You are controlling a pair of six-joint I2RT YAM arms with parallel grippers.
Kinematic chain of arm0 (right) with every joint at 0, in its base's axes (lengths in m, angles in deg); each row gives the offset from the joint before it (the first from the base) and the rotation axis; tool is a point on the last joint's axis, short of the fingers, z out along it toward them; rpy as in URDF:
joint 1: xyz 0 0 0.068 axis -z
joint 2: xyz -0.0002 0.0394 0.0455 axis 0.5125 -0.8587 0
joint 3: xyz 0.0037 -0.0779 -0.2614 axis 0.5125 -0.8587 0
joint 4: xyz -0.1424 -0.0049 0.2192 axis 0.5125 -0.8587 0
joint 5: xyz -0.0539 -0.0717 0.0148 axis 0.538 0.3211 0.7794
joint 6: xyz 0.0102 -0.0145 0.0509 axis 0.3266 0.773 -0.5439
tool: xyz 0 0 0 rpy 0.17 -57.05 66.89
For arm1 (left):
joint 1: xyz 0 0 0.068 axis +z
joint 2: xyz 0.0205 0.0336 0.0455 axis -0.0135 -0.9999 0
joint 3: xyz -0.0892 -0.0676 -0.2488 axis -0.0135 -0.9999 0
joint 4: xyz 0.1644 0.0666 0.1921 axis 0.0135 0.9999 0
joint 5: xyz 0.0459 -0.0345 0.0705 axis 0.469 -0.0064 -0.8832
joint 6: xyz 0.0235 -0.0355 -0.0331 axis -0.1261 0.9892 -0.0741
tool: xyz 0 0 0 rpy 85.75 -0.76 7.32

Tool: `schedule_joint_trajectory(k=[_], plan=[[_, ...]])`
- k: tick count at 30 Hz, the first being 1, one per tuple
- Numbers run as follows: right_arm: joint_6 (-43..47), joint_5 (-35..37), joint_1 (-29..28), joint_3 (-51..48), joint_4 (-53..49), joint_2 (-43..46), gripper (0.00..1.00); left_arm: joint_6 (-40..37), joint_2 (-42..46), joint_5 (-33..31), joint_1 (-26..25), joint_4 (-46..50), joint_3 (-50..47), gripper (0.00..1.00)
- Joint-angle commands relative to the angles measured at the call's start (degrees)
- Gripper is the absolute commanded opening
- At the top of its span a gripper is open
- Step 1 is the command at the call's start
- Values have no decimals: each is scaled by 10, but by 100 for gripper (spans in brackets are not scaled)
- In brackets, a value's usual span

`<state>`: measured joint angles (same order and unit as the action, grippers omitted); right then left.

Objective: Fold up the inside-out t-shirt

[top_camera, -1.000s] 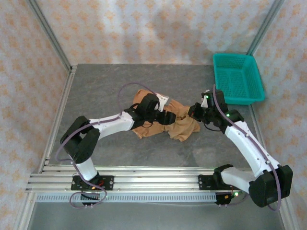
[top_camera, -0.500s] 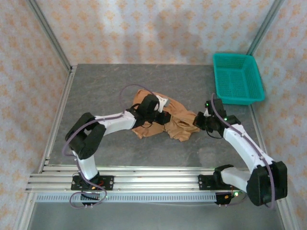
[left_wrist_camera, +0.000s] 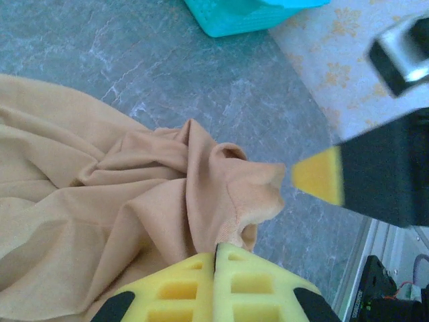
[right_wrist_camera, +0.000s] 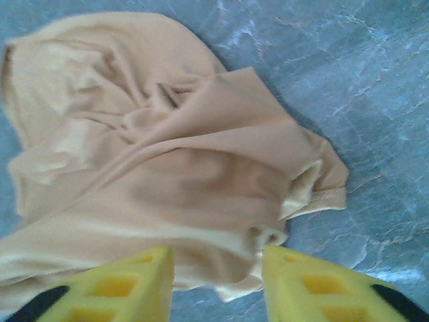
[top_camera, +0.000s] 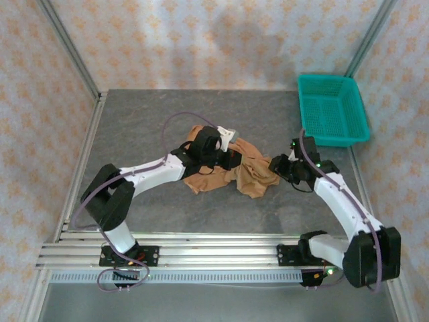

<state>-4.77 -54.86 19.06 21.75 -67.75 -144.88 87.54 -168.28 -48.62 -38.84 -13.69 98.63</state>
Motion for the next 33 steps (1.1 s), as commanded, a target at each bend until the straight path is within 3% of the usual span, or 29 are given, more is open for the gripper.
schedule_joint_trajectory(k=[1, 3, 7, 15, 21, 26, 27, 30, 33], plan=[[-37, -21, -27, 4, -22, 27, 21, 39, -26, -11, 3, -38, -5, 0], [-79, -44, -54, -19, 22, 32, 14, 42, -33, -10, 3, -34, 1, 0], [-162, -73, -92, -62, 134, 10, 16, 44, -36, -13, 3, -30, 3, 0], [-163, 5, -100, -69, 172, -53, 36, 44, -30, -17, 4, -22, 0, 0], [-192, -7, -100, -60, 217, -125, 51, 44, -27, -18, 5, -21, -2, 0], [-222, -3, -102, -76, 251, -144, 55, 46, -27, -18, 7, -23, -3, 0], [-223, 9, -102, -75, 254, -148, 53, 47, -28, -17, 7, -24, -2, 0], [-222, 31, -100, -61, 254, -160, 20, 47, -32, -15, 7, -23, 2, 0], [-196, 34, -99, -19, 198, -146, 0, 45, -36, -16, 10, -17, 6, 0]])
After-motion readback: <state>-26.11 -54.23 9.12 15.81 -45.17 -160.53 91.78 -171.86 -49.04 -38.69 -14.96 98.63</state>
